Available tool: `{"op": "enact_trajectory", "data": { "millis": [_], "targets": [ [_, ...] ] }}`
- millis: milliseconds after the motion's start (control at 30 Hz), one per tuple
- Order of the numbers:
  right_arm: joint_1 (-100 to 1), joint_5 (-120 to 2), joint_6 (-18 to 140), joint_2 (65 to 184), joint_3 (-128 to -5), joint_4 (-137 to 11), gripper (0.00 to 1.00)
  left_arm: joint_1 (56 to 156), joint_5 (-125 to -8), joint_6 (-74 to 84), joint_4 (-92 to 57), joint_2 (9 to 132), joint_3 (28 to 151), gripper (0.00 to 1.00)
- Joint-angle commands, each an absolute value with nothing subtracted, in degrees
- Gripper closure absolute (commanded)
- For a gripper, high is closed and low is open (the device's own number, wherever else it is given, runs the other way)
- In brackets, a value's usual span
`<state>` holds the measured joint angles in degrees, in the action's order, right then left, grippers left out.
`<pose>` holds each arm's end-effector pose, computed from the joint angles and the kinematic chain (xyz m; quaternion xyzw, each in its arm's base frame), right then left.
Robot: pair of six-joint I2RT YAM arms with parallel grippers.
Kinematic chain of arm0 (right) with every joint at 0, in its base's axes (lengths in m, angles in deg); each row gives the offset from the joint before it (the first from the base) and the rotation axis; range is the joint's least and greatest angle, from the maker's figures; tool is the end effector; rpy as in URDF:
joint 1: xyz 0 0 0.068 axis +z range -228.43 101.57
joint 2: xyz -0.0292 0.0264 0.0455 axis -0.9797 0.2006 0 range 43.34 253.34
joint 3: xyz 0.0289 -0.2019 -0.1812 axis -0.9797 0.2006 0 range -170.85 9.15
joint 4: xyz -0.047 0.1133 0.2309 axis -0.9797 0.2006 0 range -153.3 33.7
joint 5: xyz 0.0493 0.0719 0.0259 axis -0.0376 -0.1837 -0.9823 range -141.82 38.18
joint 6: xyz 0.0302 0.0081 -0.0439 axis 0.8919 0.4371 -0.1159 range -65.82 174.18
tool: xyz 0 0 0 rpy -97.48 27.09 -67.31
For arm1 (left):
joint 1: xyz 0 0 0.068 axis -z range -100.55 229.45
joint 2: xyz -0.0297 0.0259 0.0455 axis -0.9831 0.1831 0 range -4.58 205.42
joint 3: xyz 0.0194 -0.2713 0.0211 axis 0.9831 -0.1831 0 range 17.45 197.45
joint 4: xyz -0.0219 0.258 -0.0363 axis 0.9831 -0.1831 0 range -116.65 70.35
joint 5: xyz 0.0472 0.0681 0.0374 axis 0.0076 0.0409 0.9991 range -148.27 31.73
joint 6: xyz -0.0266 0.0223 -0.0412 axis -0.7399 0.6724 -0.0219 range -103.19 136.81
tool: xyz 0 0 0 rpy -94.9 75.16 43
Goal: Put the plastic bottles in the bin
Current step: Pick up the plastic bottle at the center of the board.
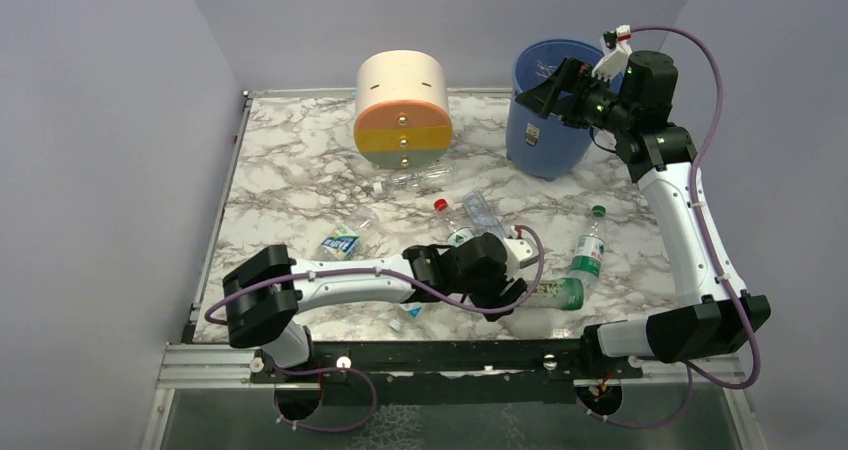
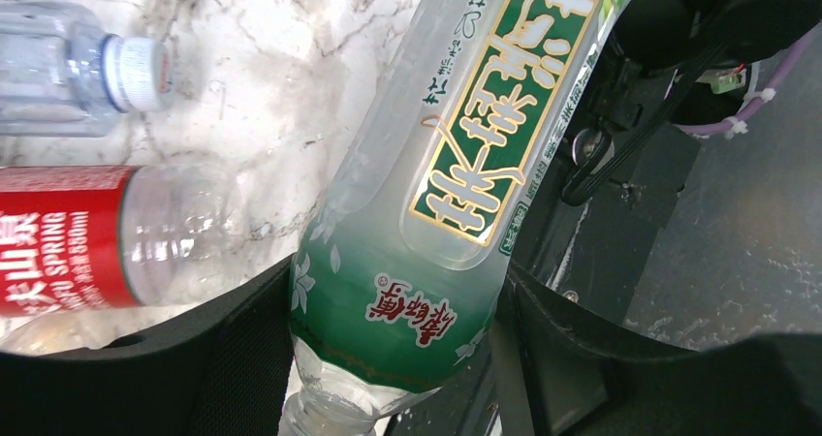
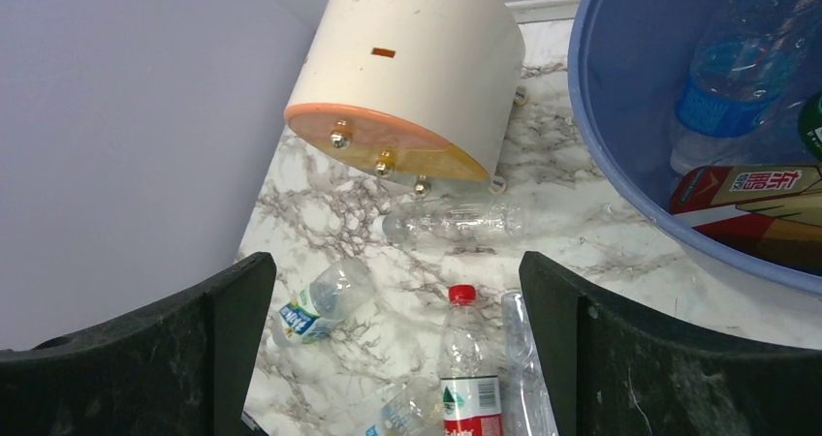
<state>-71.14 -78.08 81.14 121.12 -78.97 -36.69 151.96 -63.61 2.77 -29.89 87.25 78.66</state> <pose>0.2917 0.0531 0.4449 -0.0012 0.7909 0.3457 0.5049 0.1028 -0.3373 0.2327 0.4606 0.7833 -0.3156 0.2733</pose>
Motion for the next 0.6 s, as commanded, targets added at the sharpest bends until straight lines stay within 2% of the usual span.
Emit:
{"op": "enact_trajectory", "data": {
  "millis": [0, 567],
  "targets": [
    [-70.99, -80.24, 81.67, 120.37, -80.45, -37.21, 0.0, 151.92, -59.83, 3.84, -31.89, 82.15, 78.56, 0.42],
    [-70.96, -82.77, 82.92, 121.79, -78.62, -38.99, 0.0, 145.4, -58.69, 4.59, -33.07, 71.18, 74.9, 0.42]
  ]
}}
